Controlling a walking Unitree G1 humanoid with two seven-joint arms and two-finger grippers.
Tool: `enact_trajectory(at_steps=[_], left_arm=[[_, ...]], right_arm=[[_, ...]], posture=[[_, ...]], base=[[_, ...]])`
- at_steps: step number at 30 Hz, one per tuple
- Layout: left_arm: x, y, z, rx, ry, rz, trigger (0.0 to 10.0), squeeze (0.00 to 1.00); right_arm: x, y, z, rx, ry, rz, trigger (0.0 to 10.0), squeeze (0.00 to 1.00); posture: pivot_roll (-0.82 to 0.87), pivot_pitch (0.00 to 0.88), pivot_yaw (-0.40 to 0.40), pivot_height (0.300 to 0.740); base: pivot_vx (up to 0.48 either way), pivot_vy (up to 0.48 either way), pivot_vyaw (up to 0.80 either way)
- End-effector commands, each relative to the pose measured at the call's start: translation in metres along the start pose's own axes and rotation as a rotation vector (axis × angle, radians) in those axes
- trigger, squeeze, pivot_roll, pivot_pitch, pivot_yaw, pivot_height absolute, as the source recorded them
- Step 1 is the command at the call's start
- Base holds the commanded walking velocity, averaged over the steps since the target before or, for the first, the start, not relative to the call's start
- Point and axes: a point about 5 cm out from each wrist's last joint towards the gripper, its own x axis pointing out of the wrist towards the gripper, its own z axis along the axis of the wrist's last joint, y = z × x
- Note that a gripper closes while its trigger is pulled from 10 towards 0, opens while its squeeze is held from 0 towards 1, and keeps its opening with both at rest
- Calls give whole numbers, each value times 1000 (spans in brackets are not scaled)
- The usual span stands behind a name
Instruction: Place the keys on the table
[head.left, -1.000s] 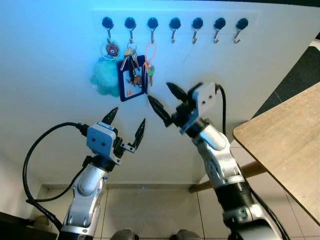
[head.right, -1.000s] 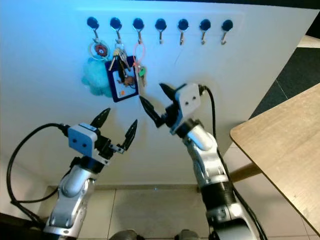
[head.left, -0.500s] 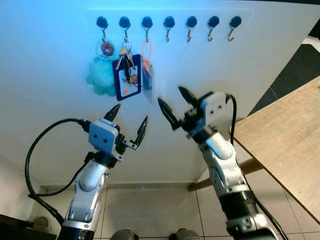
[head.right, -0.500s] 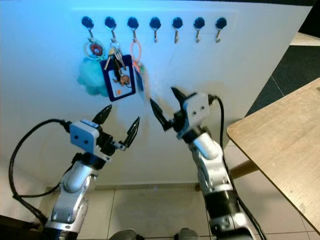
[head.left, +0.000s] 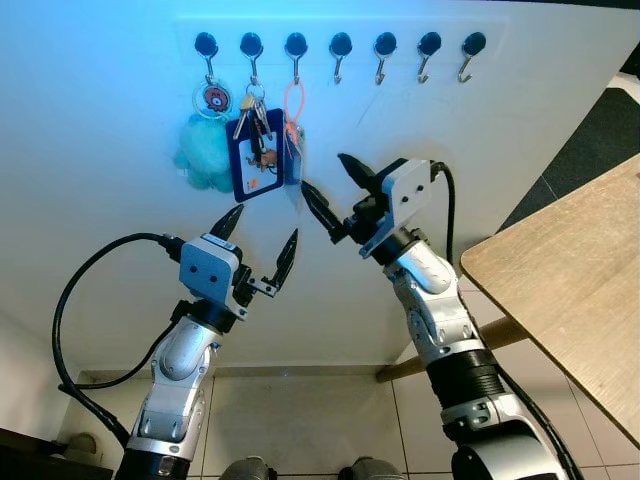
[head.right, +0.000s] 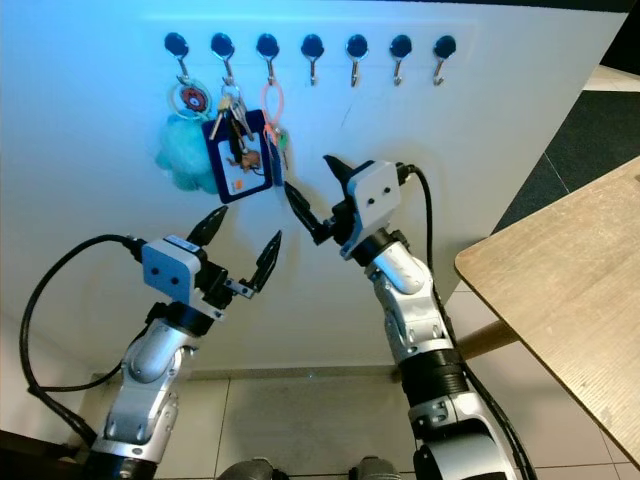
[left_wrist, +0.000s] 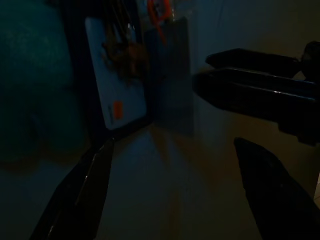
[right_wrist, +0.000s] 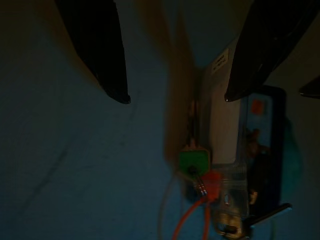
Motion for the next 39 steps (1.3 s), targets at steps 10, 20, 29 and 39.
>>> enact_trajectory(at_steps=[10, 20, 29, 39], left_arm=[[-3, -3, -1, 12, 11, -9, 10000, 0], [-1, -4, -1, 12, 7, -25, 10000, 0], [2, -4, -1, 15, 1, -28, 10000, 0], [3, -5, 2, 5, -18, -41, 10000, 0]], right_arm=[[-6, 15, 5, 10, -37, 31, 10000, 0], [-9, 10, 6, 5, -40, -3, 10000, 0], [-2, 2, 1, -11, -5, -46, 10000, 0], [8, 3, -7, 28, 35, -17, 3961, 0]], posture=[[29, 96, -21, 740], [24, 92, -13, 740], [28, 89, -14, 740], [39, 72, -19, 740]], base=[[0, 0, 0], [0, 0, 0], [0, 0, 0], [0, 0, 0]])
